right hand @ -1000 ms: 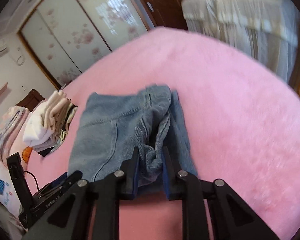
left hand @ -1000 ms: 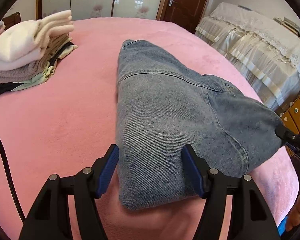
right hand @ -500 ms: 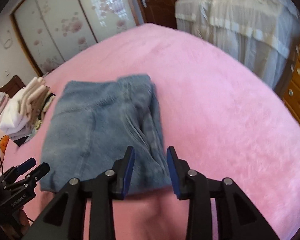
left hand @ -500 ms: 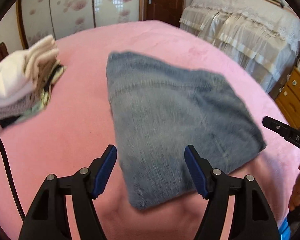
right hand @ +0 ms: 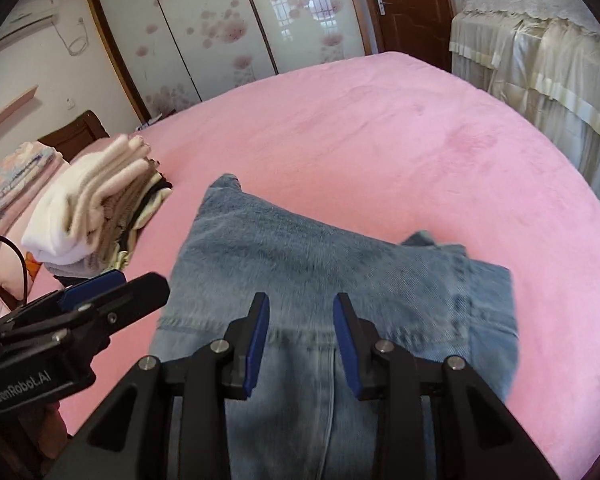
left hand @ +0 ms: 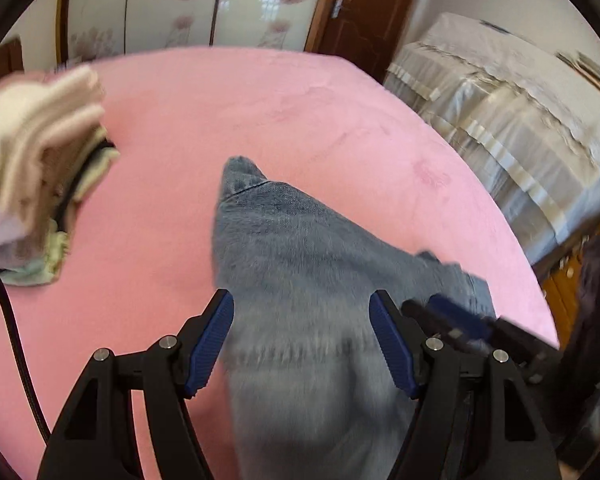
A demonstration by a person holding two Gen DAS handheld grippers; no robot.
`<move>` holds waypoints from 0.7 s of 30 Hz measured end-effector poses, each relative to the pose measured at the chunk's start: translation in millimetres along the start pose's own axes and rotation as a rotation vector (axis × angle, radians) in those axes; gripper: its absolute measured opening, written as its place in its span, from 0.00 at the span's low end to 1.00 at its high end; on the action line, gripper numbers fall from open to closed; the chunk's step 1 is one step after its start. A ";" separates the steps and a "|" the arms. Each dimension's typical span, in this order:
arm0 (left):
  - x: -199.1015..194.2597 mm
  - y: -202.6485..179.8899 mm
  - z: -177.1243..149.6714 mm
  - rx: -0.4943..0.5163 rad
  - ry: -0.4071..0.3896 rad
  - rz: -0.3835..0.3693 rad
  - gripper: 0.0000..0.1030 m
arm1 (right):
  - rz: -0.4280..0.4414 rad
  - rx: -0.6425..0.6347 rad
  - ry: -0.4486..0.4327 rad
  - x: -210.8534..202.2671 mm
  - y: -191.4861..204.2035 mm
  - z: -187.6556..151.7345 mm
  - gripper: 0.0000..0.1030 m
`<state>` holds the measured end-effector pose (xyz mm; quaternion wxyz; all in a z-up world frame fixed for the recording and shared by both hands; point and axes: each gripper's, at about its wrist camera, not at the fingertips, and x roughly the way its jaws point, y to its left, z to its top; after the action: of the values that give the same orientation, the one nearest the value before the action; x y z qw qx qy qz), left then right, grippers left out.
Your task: Fold large clothes
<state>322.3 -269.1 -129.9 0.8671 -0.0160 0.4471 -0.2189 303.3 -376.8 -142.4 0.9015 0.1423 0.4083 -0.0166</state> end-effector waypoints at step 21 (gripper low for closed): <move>61.0 46.0 -11.2 -0.096 0.128 -0.009 0.68 | -0.337 0.060 0.021 8.9 -85.3 -16.1 0.02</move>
<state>361.1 -249.6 -193.7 0.8341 -0.0458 0.5114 -0.2014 285.0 -453.5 -179.8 0.8770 0.0990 0.4350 -0.1783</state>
